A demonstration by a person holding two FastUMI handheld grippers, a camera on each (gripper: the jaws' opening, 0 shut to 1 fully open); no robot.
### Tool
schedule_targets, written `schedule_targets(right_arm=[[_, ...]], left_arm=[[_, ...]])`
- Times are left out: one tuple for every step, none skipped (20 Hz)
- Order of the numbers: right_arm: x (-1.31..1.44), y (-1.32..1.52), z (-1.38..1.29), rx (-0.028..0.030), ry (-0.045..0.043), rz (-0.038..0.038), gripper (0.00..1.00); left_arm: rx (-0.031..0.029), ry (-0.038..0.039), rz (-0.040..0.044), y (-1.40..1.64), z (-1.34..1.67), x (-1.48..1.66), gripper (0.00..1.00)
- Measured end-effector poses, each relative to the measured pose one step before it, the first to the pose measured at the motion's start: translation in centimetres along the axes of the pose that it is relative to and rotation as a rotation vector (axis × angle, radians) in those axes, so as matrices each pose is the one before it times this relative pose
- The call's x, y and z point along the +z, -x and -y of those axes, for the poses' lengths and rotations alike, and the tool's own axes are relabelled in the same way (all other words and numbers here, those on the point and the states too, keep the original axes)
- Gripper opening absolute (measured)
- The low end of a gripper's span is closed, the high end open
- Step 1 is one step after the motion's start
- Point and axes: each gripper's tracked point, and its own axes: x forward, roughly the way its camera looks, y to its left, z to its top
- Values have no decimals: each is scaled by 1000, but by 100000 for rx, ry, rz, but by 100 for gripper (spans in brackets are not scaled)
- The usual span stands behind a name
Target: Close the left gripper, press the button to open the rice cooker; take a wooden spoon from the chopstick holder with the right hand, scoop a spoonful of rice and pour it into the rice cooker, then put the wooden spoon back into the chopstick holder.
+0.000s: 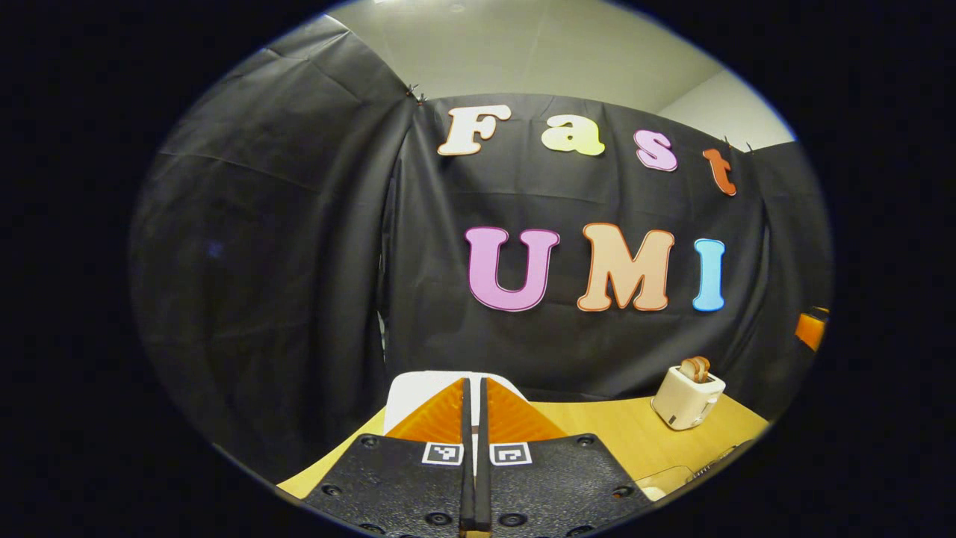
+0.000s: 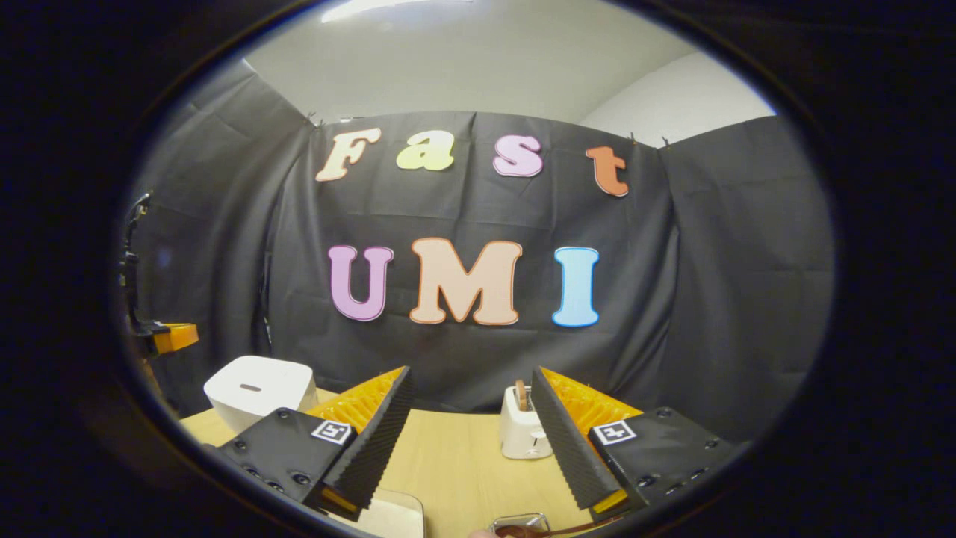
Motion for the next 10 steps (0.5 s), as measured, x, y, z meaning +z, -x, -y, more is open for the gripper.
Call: schedule_targets(right_arm=[[-65,102,-98,-464,506,-233,99],[-28,110,23,-681,606,-271,99],[-236,99,78,-726,598,-304,99],[-58,133,25,-755,459,-260,99],[-193,102,-32,-673,284,-405,99],[-141,160,55,-758,133,-404,99],[-209,31,82,-894,283,-527,99],[-171,198,90,-943,305,-543,99],[-233,33,91,-832,291,-636,99],[-84,73,42,-789,291,-629,99]], left_arm=[[-545,156,-1199,-517,-182,-367,0],[-837,44,-956,-654,-176,-468,0],[-306,-434,-656,-627,-179,-344,0],[-1079,-60,-984,-750,-65,-361,0],[-853,298,-64,-554,15,-205,0],[-558,387,45,-656,-145,-121,0],[-484,333,-597,-619,-134,-375,0],[-735,258,-672,-533,-68,-551,0],[-943,265,-953,-459,106,-388,0],[-757,84,-1412,-647,70,-634,0]])
